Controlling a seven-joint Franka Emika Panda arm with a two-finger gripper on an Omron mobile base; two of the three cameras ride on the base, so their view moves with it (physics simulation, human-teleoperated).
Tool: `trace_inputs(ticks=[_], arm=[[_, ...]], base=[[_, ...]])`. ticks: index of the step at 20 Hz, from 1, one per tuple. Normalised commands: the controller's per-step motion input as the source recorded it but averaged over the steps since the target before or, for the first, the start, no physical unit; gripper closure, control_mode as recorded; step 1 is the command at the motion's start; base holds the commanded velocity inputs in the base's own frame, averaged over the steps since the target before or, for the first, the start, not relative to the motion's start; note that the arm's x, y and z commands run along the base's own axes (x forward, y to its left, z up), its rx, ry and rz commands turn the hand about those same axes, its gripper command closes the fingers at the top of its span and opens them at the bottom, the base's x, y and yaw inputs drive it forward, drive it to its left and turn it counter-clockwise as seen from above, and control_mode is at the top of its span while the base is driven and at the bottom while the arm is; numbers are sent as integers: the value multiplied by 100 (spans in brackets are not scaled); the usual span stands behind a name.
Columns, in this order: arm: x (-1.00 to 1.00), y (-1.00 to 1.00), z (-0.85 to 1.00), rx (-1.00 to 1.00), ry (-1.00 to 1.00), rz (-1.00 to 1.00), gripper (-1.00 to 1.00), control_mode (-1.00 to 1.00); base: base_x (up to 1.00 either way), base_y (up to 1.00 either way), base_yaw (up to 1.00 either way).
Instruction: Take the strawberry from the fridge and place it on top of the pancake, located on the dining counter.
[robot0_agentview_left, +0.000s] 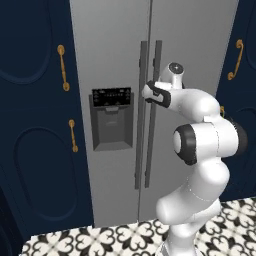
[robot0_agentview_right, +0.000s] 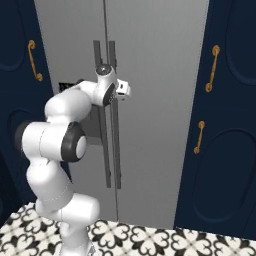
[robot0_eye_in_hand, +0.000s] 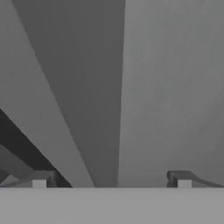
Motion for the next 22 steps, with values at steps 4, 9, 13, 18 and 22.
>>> trace_inputs(ticks=[4, 9, 13, 18, 22], arm=[[41, 5, -9, 0, 0, -5, -100, -100], [35, 9, -20, 0, 0, 0, -100, -100], [33, 0, -44, 0, -11, 0, -100, -100], [58, 12, -41, 1, -8, 0, -100, -100], [82, 31, -39, 0, 0, 0, 100, -100]], base=[[0, 0, 0], [0, 0, 0], [0, 0, 0], [0, 0, 0], [0, 0, 0]])
